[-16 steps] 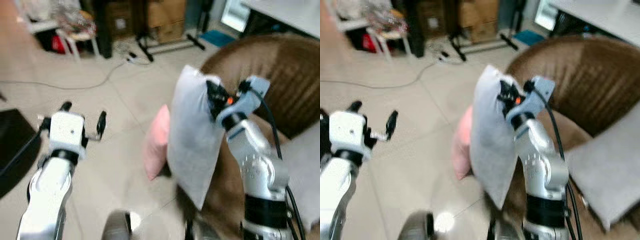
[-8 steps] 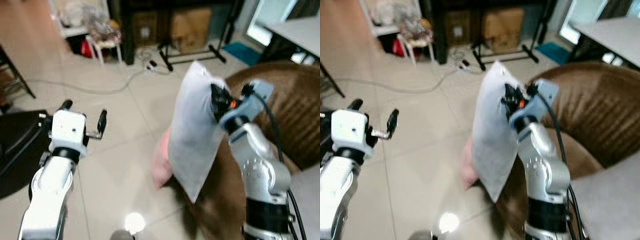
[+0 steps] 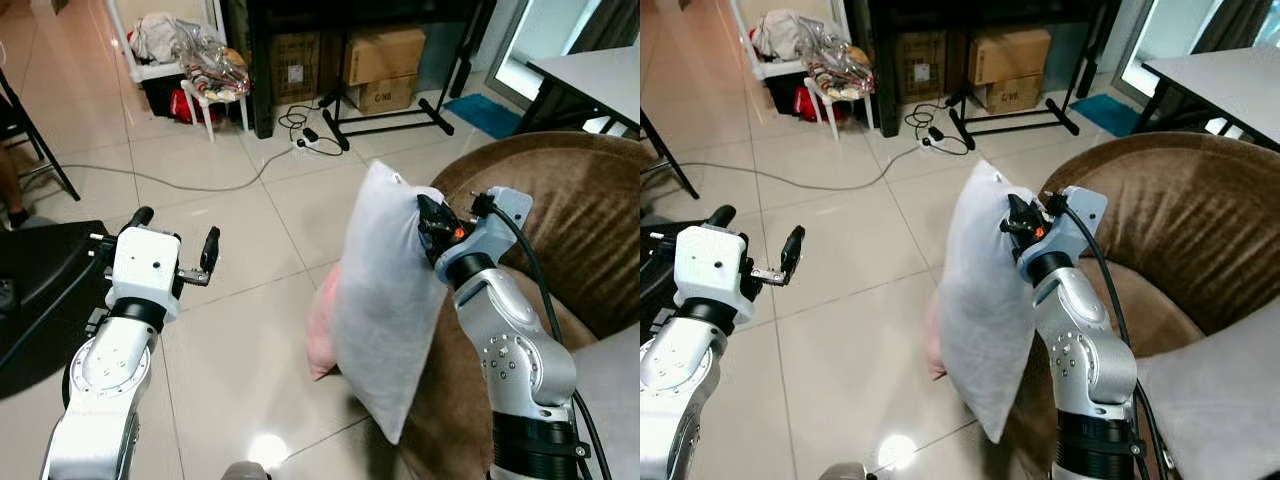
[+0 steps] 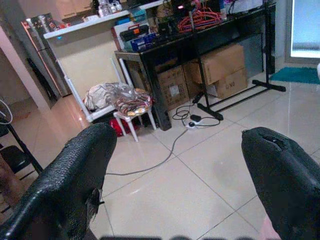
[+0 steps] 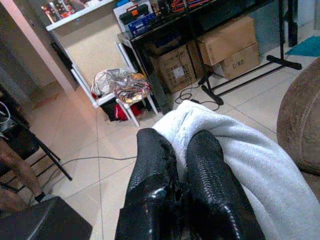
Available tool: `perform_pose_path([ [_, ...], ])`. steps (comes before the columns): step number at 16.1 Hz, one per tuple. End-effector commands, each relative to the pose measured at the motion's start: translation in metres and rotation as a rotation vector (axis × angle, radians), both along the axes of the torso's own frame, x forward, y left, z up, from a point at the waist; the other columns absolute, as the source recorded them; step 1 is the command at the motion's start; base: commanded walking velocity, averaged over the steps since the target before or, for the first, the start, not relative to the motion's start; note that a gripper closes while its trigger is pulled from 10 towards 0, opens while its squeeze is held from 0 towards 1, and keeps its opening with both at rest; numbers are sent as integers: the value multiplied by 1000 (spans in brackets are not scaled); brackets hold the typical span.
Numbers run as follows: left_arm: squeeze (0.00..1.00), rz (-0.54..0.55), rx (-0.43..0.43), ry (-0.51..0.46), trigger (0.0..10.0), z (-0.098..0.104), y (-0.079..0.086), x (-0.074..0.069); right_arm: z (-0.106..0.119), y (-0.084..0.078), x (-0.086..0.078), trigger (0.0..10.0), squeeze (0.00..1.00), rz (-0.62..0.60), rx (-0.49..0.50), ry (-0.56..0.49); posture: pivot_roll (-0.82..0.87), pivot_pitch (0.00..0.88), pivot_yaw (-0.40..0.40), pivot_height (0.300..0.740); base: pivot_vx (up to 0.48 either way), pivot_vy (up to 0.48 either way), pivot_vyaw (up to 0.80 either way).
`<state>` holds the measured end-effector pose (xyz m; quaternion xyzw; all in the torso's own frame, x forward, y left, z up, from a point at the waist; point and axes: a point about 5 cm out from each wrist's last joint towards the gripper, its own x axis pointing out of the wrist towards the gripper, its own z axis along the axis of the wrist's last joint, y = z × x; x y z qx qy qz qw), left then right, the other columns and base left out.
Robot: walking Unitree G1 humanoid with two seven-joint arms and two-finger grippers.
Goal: Move the pillow to the sofa from floor
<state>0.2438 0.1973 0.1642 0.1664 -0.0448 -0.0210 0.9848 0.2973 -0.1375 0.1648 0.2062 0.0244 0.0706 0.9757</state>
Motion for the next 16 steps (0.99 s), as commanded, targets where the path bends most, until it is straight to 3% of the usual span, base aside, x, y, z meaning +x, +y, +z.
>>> perform_pose_path([
  [1,0,-18,7,5,10000,-1,-2,1,11,-1,1,10000,0,-10,-11,-68,-13,0,-22,740,0,0,0],
  [16,0,-22,8,12,10000,-4,-4,2,2,11,-1,10000,0,36,-136,-52,-13,0,-29,740,0,0,0],
])
